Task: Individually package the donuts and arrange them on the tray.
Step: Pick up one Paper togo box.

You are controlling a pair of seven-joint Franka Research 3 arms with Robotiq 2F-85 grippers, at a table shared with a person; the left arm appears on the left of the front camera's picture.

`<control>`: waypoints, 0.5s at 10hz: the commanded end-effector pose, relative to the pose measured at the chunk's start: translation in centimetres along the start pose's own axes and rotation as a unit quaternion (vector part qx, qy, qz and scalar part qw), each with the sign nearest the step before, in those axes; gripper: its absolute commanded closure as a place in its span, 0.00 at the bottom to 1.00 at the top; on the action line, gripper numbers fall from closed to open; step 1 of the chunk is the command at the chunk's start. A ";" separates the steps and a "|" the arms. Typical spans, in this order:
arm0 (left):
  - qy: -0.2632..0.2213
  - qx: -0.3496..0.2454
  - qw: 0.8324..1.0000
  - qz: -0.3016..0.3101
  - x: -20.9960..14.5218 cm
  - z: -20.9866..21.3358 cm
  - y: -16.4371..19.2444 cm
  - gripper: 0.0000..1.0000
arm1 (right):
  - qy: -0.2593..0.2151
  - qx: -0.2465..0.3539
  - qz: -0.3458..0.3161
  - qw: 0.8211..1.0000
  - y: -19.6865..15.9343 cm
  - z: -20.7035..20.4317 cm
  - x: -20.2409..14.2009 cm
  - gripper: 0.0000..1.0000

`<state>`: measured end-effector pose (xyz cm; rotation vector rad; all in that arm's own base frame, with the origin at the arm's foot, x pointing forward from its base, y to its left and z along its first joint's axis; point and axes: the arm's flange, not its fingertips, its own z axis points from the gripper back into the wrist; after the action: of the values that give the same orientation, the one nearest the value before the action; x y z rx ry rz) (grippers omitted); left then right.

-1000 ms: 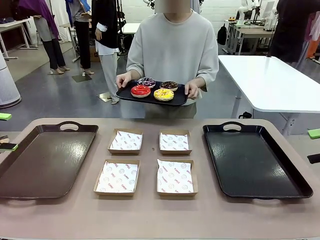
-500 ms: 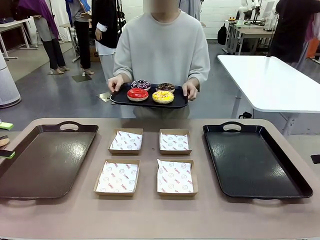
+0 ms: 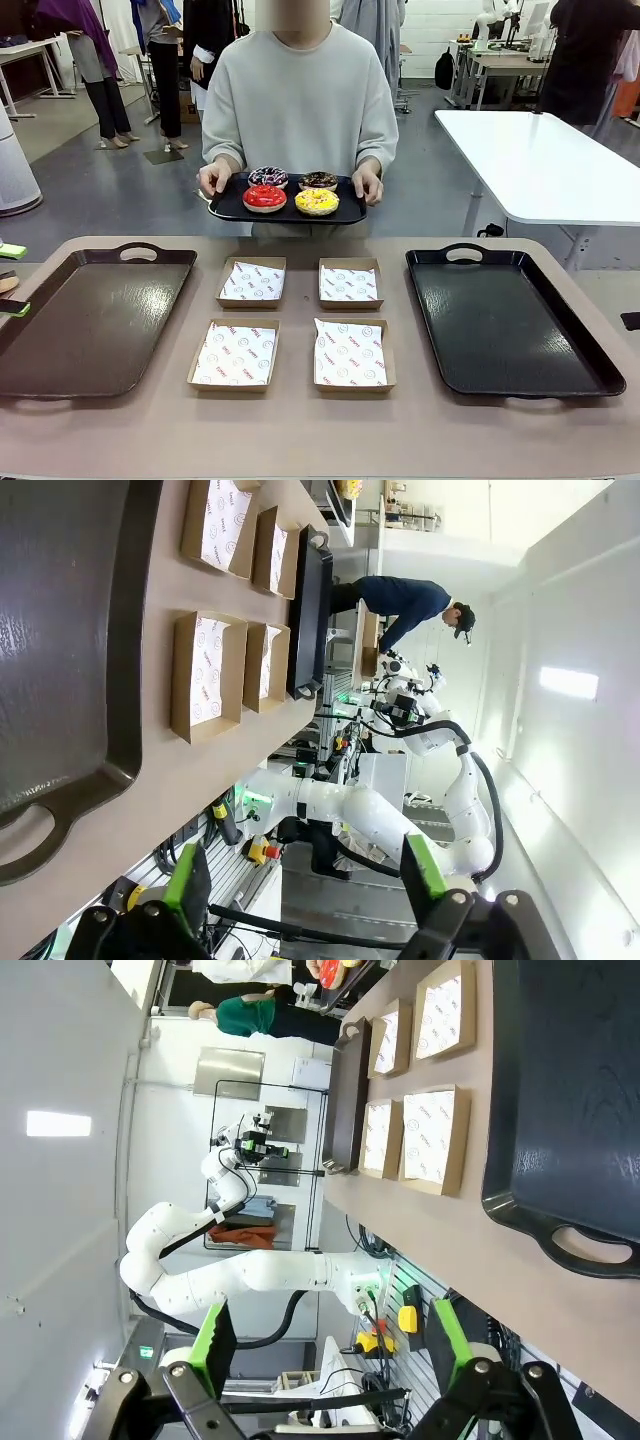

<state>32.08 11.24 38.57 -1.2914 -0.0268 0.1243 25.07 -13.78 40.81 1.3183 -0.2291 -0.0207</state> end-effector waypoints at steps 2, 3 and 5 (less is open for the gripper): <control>-0.003 -0.008 1.000 -0.001 0.0 0.1 -0.2 0.00 | -0.004 0.009 0.001 1.000 0.2 0.1 0.1 0.00; -0.003 -0.008 1.000 -0.001 0.0 0.1 -0.2 0.00 | -0.004 0.009 0.001 1.000 0.2 0.1 0.1 0.00; -0.003 -0.008 1.000 -0.001 0.0 0.1 -0.2 0.00 | -0.004 0.009 0.001 1.000 0.2 0.1 0.1 0.00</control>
<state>32.08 11.24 38.57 -1.2915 -0.0268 0.1243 25.07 -13.74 40.83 1.3161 -0.2275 -0.0206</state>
